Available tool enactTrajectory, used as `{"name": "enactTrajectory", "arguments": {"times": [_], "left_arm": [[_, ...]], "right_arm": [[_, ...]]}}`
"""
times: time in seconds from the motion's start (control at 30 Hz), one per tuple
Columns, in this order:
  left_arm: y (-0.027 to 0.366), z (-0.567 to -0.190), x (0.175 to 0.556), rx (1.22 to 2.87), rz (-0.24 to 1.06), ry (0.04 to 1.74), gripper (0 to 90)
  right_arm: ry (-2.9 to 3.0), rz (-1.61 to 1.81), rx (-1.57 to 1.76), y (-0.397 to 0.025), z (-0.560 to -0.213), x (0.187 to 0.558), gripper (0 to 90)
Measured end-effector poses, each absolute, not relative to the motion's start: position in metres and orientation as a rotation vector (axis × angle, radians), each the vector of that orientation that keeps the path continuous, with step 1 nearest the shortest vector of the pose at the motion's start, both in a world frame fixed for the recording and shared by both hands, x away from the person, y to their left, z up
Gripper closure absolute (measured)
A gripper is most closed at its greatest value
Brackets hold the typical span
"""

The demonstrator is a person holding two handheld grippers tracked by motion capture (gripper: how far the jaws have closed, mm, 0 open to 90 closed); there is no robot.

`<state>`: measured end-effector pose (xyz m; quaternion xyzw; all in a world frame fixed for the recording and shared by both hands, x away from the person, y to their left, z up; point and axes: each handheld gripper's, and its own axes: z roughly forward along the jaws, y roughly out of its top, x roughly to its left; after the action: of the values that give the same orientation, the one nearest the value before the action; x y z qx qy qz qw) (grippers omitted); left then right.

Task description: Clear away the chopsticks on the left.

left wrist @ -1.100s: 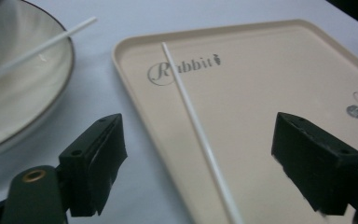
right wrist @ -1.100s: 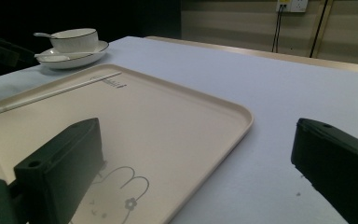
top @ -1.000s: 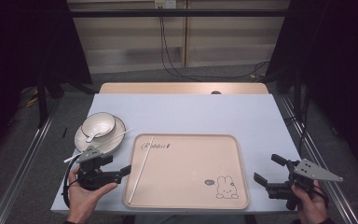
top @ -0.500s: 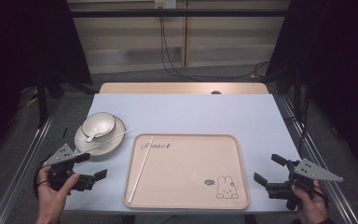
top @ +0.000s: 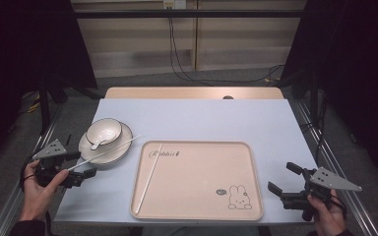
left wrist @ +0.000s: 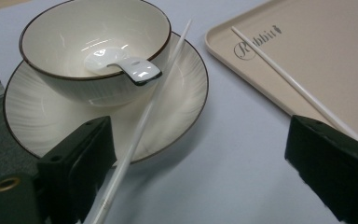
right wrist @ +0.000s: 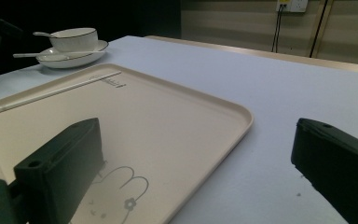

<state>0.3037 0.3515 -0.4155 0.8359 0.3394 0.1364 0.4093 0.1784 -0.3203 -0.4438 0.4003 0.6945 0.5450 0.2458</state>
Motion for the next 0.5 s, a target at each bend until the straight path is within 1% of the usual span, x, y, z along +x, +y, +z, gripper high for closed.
{"name": "enactTrajectory", "arguments": {"times": [0.1,0.17,0.23,0.27,0.37,0.47,0.5], "left_arm": [[0.354,-0.417,0.312,2.125,0.36,0.853,9.4],[0.357,-0.419,0.32,2.128,0.321,0.862,8.5],[0.359,-0.421,0.326,2.125,0.334,0.883,8.4],[0.361,-0.423,0.329,2.123,0.306,0.866,8.9],[0.362,-0.431,0.337,2.144,0.296,0.869,9.1],[0.36,-0.437,0.343,2.159,0.322,0.892,11.2],[0.359,-0.438,0.344,2.159,0.317,0.88,14.7]], "right_arm": [[1.893,1.484,1.088,-0.321,-0.444,0.179,1.6],[1.892,1.484,1.09,-0.32,-0.444,0.179,1.6],[1.893,1.485,1.088,-0.321,-0.444,0.179,1.6],[1.893,1.483,1.088,-0.321,-0.444,0.179,1.6],[1.893,1.485,1.088,-0.321,-0.444,0.179,1.6],[1.893,1.484,1.087,-0.321,-0.444,0.179,1.6],[1.894,1.484,1.089,-0.321,-0.444,0.179,1.6]]}}
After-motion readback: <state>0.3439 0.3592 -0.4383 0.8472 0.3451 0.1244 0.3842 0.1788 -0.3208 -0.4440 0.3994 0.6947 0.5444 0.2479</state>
